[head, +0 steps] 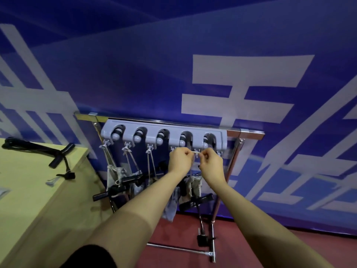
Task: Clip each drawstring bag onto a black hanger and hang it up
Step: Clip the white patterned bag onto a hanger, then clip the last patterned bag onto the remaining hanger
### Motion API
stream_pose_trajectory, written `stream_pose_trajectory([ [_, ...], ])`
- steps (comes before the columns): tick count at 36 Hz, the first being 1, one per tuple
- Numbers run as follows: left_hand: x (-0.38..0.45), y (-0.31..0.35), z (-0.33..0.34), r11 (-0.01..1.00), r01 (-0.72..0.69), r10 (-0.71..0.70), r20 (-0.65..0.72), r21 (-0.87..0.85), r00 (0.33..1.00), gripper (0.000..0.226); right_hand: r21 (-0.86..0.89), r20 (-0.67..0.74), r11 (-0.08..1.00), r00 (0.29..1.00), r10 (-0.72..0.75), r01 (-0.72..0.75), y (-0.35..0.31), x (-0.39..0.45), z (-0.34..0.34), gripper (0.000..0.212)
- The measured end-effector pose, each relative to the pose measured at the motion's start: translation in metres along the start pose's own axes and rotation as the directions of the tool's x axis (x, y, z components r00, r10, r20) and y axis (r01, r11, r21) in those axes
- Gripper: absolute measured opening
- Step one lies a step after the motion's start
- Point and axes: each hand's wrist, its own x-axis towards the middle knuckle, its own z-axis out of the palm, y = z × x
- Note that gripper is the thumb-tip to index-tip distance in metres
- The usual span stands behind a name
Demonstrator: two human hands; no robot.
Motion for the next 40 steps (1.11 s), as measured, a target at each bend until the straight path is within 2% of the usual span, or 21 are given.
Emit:
stream_pose_trajectory([
  [5, 0.007, -0.016, 0.012, 0.998, 0.007, -0.011, 0.056, 0.062, 0.998, 0.024, -0.125, 0.089, 0.992, 0.996, 0.013, -0.001, 0.015, 0.007, 0.007, 0.033],
  [8, 0.005, -0.022, 0.014, 0.994, -0.013, 0.003, 0.095, 0.109, 0.995, 0.023, -0.165, 0.094, 0.986, 0.995, 0.025, -0.009, 0.019, 0.007, 0.01, 0.021],
  [10, 0.006, -0.025, 0.011, 0.993, -0.015, 0.005, 0.085, 0.115, 0.996, 0.021, -0.213, 0.067, 0.977, 0.997, 0.026, -0.011, 0.019, 0.006, 0.011, 0.017],
  [14, 0.007, -0.029, -0.003, 0.992, -0.027, 0.019, 0.068, 0.121, 0.997, 0.02, -0.25, -0.07, 0.968, 0.997, -0.032, 0.013, 0.009, -0.001, 0.008, 0.017],
  [19, -0.003, -0.029, -0.026, 0.984, -0.096, 0.09, 0.044, 0.149, 0.995, 0.021, -0.237, -0.089, 0.971, 0.995, -0.047, 0.025, -0.009, -0.008, 0.011, 0.014],
  [24, -0.017, -0.036, -0.069, 0.971, -0.112, 0.12, -0.03, 0.211, 0.992, 0.019, -0.237, -0.01, 0.966, 0.994, -0.106, 0.101, -0.034, -0.026, 0.031, 0.008],
  [29, -0.027, -0.06, -0.128, 0.964, -0.082, 0.107, -0.087, 0.253, 0.99, 0.018, -0.252, 0.132, 0.945, 0.974, -0.182, 0.211, -0.072, -0.042, 0.066, 0.007],
  [40, -0.071, -0.158, -0.296, 0.971, 0.03, 0.026, -0.23, 0.236, 0.973, 0.016, -0.138, 0.302, 0.949, 0.925, -0.231, 0.282, -0.171, -0.111, 0.212, 0.01],
])
